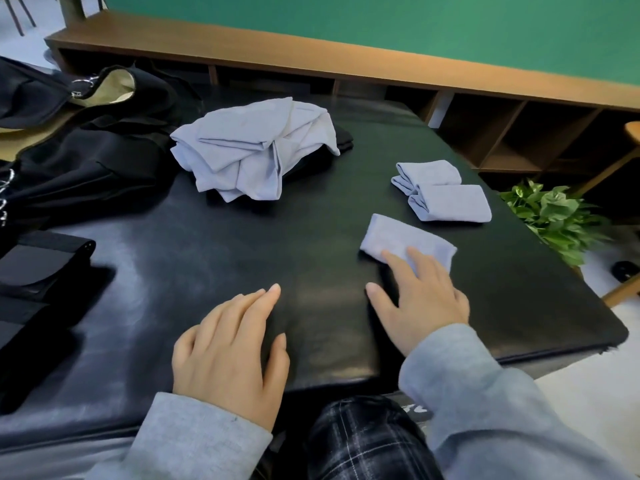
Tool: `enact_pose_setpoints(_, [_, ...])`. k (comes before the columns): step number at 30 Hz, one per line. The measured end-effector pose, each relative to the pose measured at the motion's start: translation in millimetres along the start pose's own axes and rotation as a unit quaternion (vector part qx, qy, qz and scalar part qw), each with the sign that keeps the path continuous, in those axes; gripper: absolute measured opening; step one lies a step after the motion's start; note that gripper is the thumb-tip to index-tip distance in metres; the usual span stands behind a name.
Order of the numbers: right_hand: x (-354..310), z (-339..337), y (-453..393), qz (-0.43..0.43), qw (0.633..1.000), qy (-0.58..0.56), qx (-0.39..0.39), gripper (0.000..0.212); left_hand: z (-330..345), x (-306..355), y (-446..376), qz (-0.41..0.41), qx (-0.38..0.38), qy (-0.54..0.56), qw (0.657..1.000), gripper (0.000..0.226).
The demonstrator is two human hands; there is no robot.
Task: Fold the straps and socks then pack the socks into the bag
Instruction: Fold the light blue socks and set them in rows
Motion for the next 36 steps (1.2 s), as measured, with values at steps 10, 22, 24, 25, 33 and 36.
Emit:
enact_pose_setpoints(10, [73.5, -9.7, -17.2, 0.122, 0.991, -0.052, 0.033, 0.054, 2.3, -2.5, 0.3, -0.011, -0.009, -0.004, 1.000, 0.047])
enact_pose_setpoints(22, [99.1, 1.9, -47.2, 0.169, 0.984, 0.000, 0.049, 0.068, 0.8, 2.5, -0.6, -0.006, -0.006, -0.016, 1.000, 0.046])
enact_pose_setpoints(24, [98.4, 3.4, -50.1, 0.156, 0.987, -0.004, 0.041, 0.068, 1.0, 2.7, -0.8, -0.008, -0.006, -0.020, 1.000, 0.046])
enact_pose_setpoints(25, [98.1, 3.1, -50.8, 0.151, 0.988, -0.005, 0.039, 0.067, 1.1, 2.8, -0.9, -0.010, -0.006, -0.019, 1.000, 0.046])
enact_pose_setpoints(33, [23.3, -8.9, -14.1, 0.017, 0.994, -0.009, 0.108, 0.073, 24.9, -8.4, -3.5, -0.087, -0.145, -0.093, 0.981, 0.058])
enact_pose_setpoints(36, [-20.6, 0.2, 0.3, -0.044, 0.996, -0.001, 0.078, 0.071, 36.1, -8.5, -10.1, -0.092, -0.203, -0.146, 0.964, 0.083])
Point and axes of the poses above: each hand's wrist, its own y-axis away from the middle knuckle, its own z-axis out of the palm, x = y × z, the point moved 9 cm from there along -y, towards the middle knuckle, and after that the axes turned 10 degrees about y, right-handed, at the moved point
